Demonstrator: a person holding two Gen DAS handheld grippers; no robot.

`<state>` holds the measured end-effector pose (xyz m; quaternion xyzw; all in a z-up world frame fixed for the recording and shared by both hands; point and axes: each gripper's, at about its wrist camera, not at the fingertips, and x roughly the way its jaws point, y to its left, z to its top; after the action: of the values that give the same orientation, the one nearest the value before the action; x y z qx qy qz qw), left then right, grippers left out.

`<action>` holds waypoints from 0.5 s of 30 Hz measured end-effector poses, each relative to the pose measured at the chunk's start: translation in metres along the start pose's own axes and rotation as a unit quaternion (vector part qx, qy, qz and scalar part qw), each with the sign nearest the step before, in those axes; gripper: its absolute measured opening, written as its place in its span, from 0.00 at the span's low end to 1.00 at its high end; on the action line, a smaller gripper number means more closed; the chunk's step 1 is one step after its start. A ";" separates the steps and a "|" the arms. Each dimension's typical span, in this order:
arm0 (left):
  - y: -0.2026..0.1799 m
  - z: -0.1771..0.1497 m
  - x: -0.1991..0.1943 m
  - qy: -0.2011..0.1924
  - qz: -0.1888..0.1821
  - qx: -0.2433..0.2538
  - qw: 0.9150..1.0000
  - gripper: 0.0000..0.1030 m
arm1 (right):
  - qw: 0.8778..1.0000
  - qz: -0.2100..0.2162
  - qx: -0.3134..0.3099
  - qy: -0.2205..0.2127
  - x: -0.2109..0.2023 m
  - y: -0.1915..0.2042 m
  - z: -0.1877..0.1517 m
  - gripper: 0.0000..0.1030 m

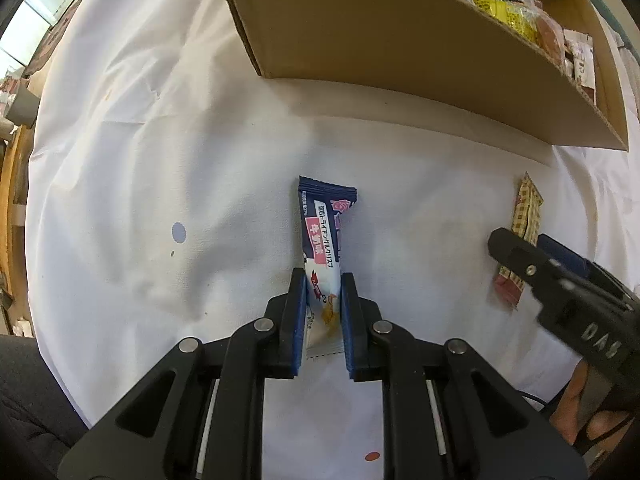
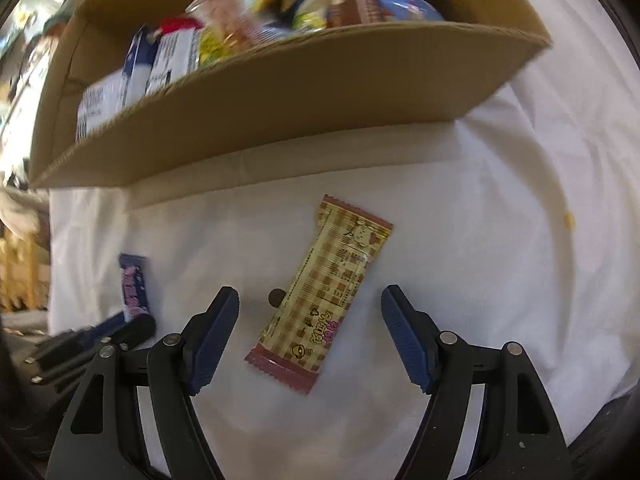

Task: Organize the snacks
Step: 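Grasp the checkered brown bar with the right tool while the left tool holds the blue bar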

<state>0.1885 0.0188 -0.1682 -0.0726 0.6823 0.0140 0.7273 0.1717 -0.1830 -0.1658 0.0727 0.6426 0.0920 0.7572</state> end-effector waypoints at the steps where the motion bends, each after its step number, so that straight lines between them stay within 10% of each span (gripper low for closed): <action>1: -0.003 -0.001 0.000 0.000 0.002 0.001 1.000 0.13 | 1.000 -0.011 -0.010 -0.002 0.001 0.002 -0.002 0.62; 6: -0.011 -0.003 0.002 0.001 0.004 -0.002 1.000 0.13 | 0.997 -0.039 -0.061 -0.017 0.001 0.010 -0.010 0.27; 15: -0.016 -0.010 0.000 -0.011 -0.002 0.004 1.000 0.13 | 0.997 0.012 -0.068 -0.021 -0.012 0.015 -0.019 0.26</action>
<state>0.1806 0.0021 -0.1673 -0.0708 0.6741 0.0111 0.7352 0.1500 -0.1713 -0.1541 0.0301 0.6180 0.1431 0.7725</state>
